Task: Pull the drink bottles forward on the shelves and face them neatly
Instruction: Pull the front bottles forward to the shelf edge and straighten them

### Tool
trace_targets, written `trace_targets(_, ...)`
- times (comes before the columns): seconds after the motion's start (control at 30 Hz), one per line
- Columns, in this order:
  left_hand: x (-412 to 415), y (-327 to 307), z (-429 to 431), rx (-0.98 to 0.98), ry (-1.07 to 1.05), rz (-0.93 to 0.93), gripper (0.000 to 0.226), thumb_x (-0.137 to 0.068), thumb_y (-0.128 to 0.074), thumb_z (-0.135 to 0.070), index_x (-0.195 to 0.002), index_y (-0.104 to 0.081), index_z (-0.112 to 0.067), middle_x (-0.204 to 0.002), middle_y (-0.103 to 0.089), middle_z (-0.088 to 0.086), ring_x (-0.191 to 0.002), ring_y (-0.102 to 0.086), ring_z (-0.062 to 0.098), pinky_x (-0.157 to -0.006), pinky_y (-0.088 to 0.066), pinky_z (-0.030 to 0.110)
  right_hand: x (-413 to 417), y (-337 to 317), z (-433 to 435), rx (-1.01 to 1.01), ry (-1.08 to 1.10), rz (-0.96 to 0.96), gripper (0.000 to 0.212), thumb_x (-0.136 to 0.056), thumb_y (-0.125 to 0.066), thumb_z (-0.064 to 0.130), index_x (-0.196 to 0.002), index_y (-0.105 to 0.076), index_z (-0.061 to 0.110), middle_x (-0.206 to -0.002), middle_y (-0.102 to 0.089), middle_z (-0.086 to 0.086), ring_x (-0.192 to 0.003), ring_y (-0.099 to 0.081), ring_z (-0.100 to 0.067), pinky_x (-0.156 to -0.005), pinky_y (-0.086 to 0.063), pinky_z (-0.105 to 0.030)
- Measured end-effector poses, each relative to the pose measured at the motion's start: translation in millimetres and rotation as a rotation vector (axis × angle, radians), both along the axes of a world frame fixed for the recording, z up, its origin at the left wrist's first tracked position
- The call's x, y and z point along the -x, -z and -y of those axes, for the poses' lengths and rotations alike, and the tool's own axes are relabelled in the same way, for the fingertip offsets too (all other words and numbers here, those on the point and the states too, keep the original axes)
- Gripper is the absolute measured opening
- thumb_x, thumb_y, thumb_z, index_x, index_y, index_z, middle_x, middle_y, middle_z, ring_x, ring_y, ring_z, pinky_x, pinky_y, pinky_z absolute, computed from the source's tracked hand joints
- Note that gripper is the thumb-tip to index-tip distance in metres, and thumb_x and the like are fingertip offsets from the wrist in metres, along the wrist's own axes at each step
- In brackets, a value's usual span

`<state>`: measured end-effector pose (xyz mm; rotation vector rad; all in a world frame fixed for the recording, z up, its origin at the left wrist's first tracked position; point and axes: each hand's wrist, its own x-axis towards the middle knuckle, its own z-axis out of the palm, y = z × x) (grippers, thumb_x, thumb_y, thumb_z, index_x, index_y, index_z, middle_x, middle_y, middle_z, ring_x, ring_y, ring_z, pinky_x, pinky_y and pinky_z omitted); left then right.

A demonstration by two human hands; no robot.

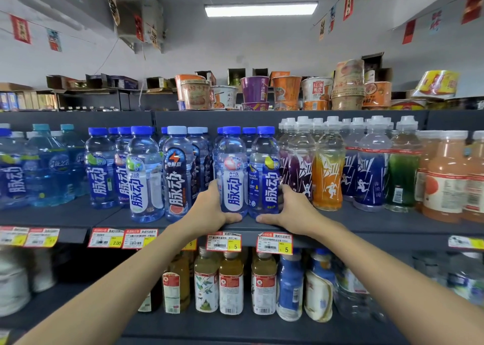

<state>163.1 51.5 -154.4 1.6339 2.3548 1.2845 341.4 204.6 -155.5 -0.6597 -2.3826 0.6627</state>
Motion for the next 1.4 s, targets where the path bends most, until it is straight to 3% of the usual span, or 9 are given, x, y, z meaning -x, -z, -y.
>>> trace_targets(0.23,4,4,7,-0.017,0.02,-0.028,0.085,-0.073,-0.089,-0.032,-0.137,-0.034,-0.022,-0.123,-0.063,-0.006,-0.093,-0.057,0.001,-0.071,-0.038,0.009,-5,1,-4,-0.037,0.025,0.003,0.101,-0.059,-0.088,0.063,-0.137,-0.04,0.021,-0.122,-0.064,0.009,-0.097,-0.059,-0.005,-0.069,-0.041,-0.012)
trace_targets(0.47,4,5,9,-0.017,-0.006,-0.04,0.085,-0.074,-0.088,-0.032,-0.138,-0.034,-0.021,-0.127,-0.062,-0.003,-0.106,-0.06,0.013,-0.088,-0.044,0.027,-22,1,-15,-0.089,0.078,0.028,0.1,-0.06,-0.085,0.066,-0.136,-0.04,0.018,-0.124,-0.063,0.005,-0.103,-0.061,-0.011,-0.08,-0.049,-0.024)
trace_targets(0.83,-42,5,-29,-0.025,-0.001,-0.089,0.078,-0.07,-0.089,-0.039,-0.127,-0.04,-0.017,-0.123,-0.066,-0.001,-0.102,-0.062,0.014,-0.083,-0.047,0.025,-83,4,-40,-0.065,0.148,-0.033,0.088,-0.054,-0.083,0.068,-0.121,-0.039,0.031,-0.122,-0.065,0.009,-0.098,-0.058,-0.007,-0.081,-0.046,-0.024)
trace_targets(0.97,-69,7,-55,-0.04,0.019,-0.078,0.082,-0.07,-0.088,-0.041,-0.13,-0.038,-0.016,-0.125,-0.063,0.001,-0.103,-0.059,0.013,-0.082,-0.043,0.023,-93,6,-47,-0.094,0.222,-0.025,0.097,-0.056,-0.081,0.069,-0.133,-0.04,0.025,-0.129,-0.061,0.004,-0.113,-0.06,-0.018,-0.09,-0.05,-0.033)
trace_targets(1.03,-76,7,-62,-0.045,0.031,-0.078,0.082,-0.071,-0.088,-0.041,-0.13,-0.038,-0.017,-0.126,-0.063,0.0,-0.103,-0.058,0.011,-0.081,-0.042,0.02,-96,3,-46,-0.154,0.259,0.011,0.097,-0.057,-0.079,0.073,-0.135,-0.044,0.025,-0.13,-0.056,0.002,-0.117,-0.057,-0.021,-0.097,-0.05,-0.04)
trace_targets(1.13,-79,6,-63,-0.035,0.038,-0.093,0.081,-0.071,-0.087,-0.043,-0.129,-0.037,-0.019,-0.125,-0.063,-0.003,-0.098,-0.055,0.006,-0.073,-0.038,0.012,-97,-4,-35,-0.379,0.376,0.171,0.092,-0.065,-0.064,0.086,-0.128,-0.051,0.02,-0.118,-0.055,-0.003,-0.108,-0.059,-0.024,-0.087,-0.052,-0.038)
trace_targets(1.23,-75,4,-60,0.014,0.058,-0.116,0.085,-0.071,-0.084,-0.052,-0.134,-0.037,-0.019,-0.127,-0.062,-0.003,-0.105,-0.058,0.009,-0.083,-0.043,0.02,-90,-15,-16,-0.727,0.524,0.358,0.078,-0.075,-0.039,0.093,-0.082,-0.056,0.017,-0.083,-0.057,-0.001,-0.067,-0.053,-0.019,-0.055,-0.041,-0.031)
trace_targets(1.3,-71,-1,-54,0.034,0.07,-0.128,0.089,-0.073,-0.08,-0.058,-0.14,-0.037,-0.018,-0.131,-0.062,-0.003,-0.11,-0.058,0.01,-0.087,-0.044,0.023,-83,-27,1,-0.814,0.551,0.381,0.07,-0.083,-0.041,0.085,-0.064,-0.042,0.017,-0.063,-0.041,0.003,-0.054,-0.04,-0.016,-0.048,-0.023,-0.028)
trace_targets(1.4,-60,-13,-42,0.032,0.048,-0.173,0.097,-0.08,-0.07,-0.064,-0.152,-0.028,-0.013,-0.139,-0.056,-0.001,-0.121,-0.055,0.013,-0.096,-0.043,0.025,-63,-41,24,-0.935,0.485,0.315,0.044,-0.095,-0.051,0.06,-0.073,-0.05,0.022,-0.061,-0.036,0.002,-0.062,-0.047,-0.021,-0.05,-0.02,-0.029)
